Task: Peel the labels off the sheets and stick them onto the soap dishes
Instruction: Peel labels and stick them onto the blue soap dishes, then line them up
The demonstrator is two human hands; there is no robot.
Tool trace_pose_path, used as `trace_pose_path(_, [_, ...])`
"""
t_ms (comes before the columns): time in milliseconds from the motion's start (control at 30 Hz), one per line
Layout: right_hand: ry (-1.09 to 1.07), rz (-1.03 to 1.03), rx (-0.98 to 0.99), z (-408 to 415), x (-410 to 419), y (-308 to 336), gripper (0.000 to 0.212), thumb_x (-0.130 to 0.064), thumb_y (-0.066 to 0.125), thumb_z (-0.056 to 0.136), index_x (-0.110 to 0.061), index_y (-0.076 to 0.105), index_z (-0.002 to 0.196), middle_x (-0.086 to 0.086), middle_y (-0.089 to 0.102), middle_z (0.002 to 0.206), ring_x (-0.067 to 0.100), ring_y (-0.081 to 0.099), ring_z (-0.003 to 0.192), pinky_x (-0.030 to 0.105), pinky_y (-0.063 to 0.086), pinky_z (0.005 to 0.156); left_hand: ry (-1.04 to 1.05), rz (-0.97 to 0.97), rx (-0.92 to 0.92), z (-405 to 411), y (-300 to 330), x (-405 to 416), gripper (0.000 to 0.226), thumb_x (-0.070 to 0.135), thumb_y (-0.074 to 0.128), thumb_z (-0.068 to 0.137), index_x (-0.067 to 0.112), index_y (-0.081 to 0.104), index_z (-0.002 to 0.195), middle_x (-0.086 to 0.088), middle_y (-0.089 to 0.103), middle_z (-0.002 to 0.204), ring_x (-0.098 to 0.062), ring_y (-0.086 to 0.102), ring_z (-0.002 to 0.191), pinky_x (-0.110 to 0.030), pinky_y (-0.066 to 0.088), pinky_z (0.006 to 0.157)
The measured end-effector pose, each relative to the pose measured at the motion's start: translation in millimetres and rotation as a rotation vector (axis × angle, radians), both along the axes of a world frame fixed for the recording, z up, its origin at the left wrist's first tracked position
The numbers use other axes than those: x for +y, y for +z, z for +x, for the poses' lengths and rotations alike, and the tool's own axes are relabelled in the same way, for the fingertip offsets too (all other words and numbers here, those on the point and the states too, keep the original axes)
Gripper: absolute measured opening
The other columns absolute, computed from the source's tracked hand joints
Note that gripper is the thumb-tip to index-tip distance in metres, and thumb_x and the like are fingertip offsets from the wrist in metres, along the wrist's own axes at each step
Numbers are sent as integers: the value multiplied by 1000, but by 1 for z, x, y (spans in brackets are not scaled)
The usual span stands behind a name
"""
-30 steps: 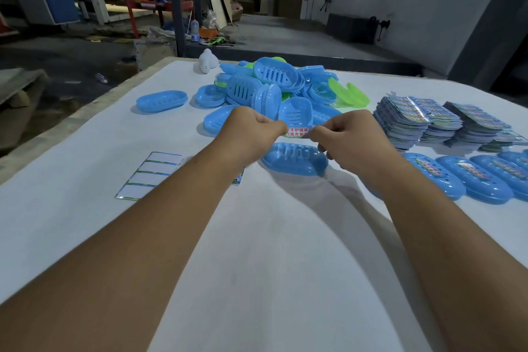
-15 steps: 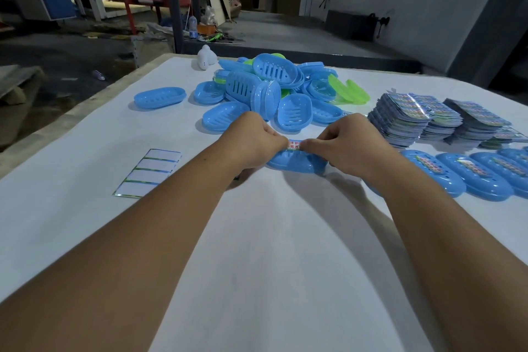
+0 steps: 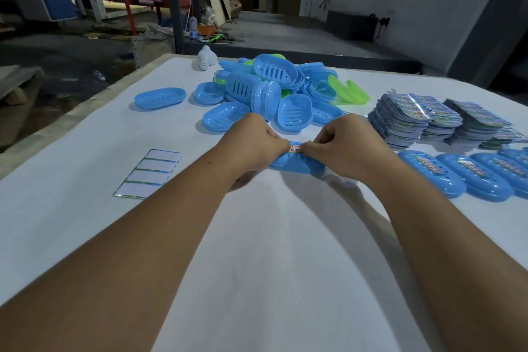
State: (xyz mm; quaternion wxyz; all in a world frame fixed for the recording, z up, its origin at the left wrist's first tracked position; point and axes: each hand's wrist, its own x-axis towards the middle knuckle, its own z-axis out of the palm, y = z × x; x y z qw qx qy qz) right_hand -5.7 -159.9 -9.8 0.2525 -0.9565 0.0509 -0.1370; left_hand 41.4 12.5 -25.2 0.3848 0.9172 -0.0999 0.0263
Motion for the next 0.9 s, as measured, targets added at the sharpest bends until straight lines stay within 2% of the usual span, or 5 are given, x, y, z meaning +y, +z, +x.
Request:
trace_pose_path(133, [-5,-71,-21,0,3,-1,38,-47,78,76,-18,65,56,-2,65,60,19,58,64,31,42,55,19,23,-26,-1,-1,-2,32,40,73,77,9,78,82,-10,74,80,-16,53,64,-37,54,66])
trace_pose_path(300, [-60,-166,-48,3,8,-4,36,-47,71,77,-15,64,61,0,66,64,23,63,69,29,41,53,96,185,-139,-10,0,-8,32,47,67,75,16,72,70,1,70,70,-22,65,73,-32,52,62])
trace_pose_path(467, [-102,-261,-50,9,10,-4,41,-51,65,77,-14,56,63,0,60,66,27,59,68,27,33,52,148,390,-299,-12,2,-14,26,46,58,82,21,66,83,0,64,82,-26,59,77,-31,43,61])
trace_pose_path(700, [-116,-312,-10,13,7,-5,47,-55,62,77,-15,44,61,-1,46,61,28,51,65,27,29,52,128,422,-317,-10,2,-13,27,47,56,82,22,64,84,0,65,84,-26,59,79,-32,45,64])
trace_pose_path(900, [-144,-301,51,13,2,-5,59,-70,60,77,-16,43,62,-1,49,62,25,51,65,28,28,51,120,487,-428,-12,2,-14,26,48,55,84,24,62,85,1,64,84,-26,59,80,-33,43,65])
